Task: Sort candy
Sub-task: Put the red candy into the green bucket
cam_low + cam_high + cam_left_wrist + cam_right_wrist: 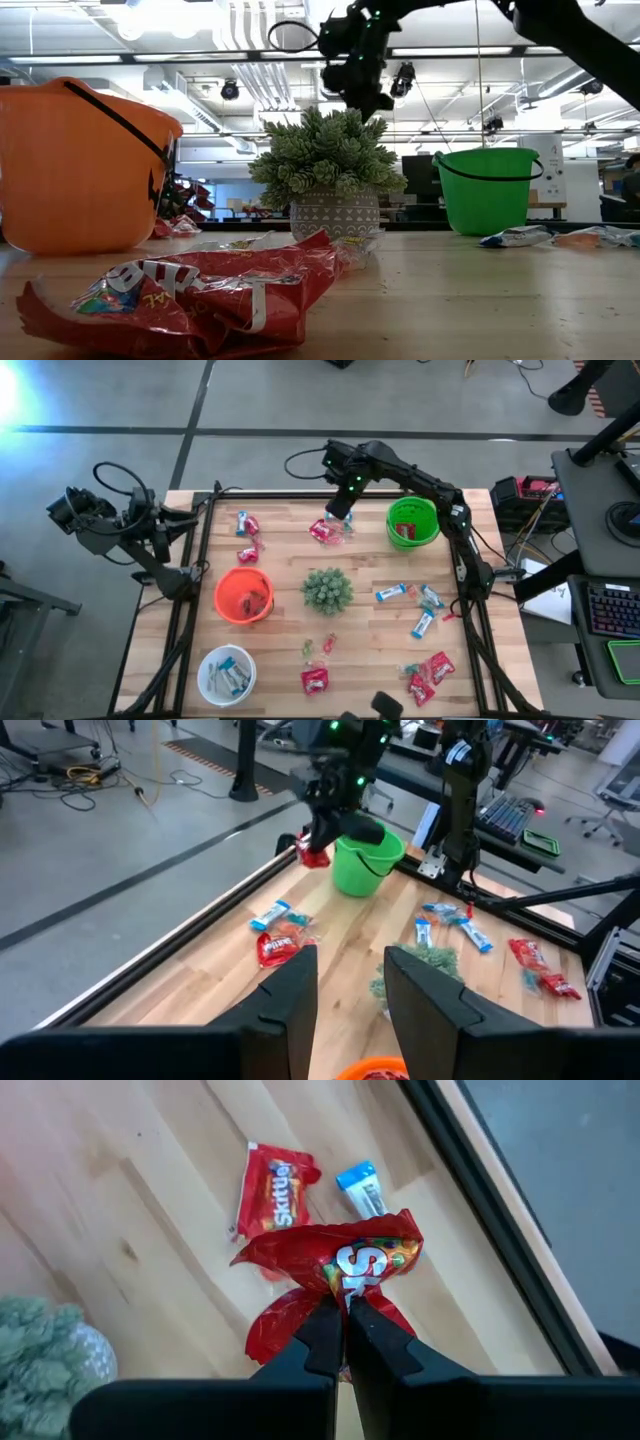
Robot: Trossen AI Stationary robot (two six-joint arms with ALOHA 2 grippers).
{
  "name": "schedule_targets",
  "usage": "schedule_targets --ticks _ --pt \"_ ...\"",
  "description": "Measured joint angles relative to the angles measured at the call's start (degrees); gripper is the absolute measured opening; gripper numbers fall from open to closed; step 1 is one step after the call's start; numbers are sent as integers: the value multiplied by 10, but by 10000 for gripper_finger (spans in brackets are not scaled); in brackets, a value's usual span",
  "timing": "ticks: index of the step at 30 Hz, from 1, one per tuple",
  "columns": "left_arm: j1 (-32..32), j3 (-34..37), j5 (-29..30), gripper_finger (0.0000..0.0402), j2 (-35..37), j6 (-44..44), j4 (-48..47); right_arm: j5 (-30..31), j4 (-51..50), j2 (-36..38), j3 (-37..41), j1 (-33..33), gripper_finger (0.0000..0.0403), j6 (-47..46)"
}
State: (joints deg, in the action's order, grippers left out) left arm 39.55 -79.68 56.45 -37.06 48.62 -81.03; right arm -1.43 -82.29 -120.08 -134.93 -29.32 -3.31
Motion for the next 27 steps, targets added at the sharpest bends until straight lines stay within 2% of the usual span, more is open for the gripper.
schedule_targets --ticks 6,11,15,19,27 --pt "0 0 1 112 2 -1 0 3 -32 41 0 -5 9 -13" --pt "0 0 23 132 3 -1 0 45 -77 77 1 -14 9 -23" --pt "0 0 30 134 3 -1 0 48 -77 107 17 -26 9 -32" --pt "0 0 33 127 3 -1 0 46 -77 149 69 -35 9 -32" --pt "0 0 54 113 3 -1 0 46 -67 246 237 -57 9 -60"
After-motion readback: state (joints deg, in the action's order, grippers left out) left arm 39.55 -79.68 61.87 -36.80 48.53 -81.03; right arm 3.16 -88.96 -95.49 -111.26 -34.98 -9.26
